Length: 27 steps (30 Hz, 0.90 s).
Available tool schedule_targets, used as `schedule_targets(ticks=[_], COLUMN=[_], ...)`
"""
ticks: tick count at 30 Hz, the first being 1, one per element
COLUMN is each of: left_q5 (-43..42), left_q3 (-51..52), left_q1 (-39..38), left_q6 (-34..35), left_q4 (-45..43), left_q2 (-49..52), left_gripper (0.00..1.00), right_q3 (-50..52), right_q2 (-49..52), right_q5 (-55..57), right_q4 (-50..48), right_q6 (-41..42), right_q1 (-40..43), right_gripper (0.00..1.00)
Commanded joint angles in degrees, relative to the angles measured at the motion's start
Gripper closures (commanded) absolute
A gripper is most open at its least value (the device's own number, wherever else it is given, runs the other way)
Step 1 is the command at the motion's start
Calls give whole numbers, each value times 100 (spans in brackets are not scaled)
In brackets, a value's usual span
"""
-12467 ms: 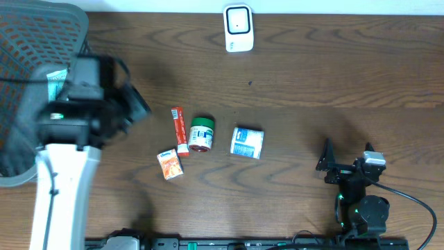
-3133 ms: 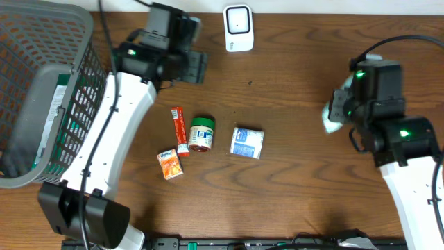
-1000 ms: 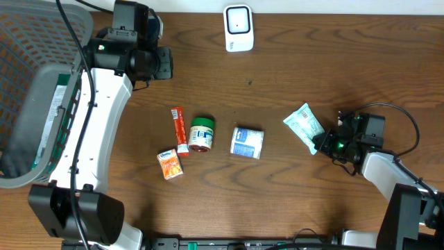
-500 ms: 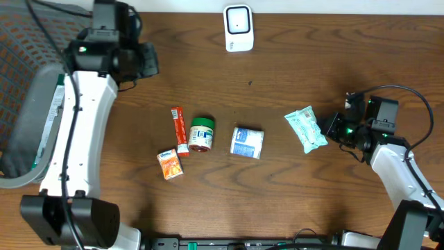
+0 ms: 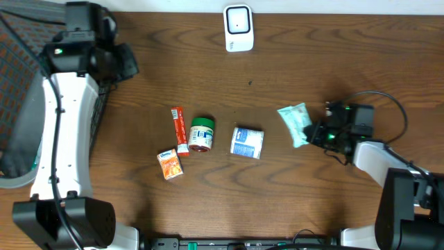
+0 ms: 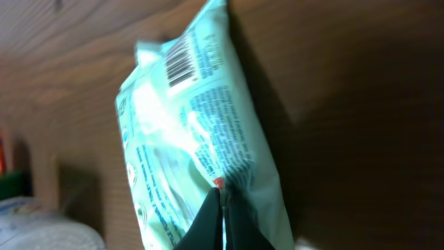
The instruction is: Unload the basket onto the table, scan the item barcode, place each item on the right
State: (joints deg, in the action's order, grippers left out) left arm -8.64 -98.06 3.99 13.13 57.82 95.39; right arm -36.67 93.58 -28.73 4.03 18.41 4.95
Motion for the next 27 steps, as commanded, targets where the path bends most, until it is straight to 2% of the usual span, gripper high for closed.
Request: schedule_targets(ticks=[1,6,11,13,17,18,19,21,27], left_q5=[33,35,35,37,39,55,122,328,638], left_q3=[-184,-184,-184,-184,-184,-184,-184,-181,-181], left_q1=[254,603,929,1084,1565,1718,1880,2245,3156], left_q6=[31,35,33,35,229,264,352,542,538], left_q4=[-26,-223,-511,-664,-907,-925,-931,-931,-949], left_q2=[-387,-798,-1145,-1237,-1309,-1309,-1305,-1272,-857], left_gripper=[89,89,87,83,83,76,69,60,41], right_q3=[98,92,-42,-203,-737,-866,-973,-1106,-1115], right_q2=[195,186,-33,-302,-1003,-1172,-1316,-1602,-1904], right_q5=[-149,120,-146,-328,-127,-81,-31,20,50], right_q4=[-39,-153,-120,-4,588,741,874,1115,1899], right_q6=[11,282,343,343,264,216,210,208,42], right_q1=[-546,-1078,-1005,-938,-826,-798,-769,-704,-664], right_gripper=[99,99,99,95,60,39,25,1,1])
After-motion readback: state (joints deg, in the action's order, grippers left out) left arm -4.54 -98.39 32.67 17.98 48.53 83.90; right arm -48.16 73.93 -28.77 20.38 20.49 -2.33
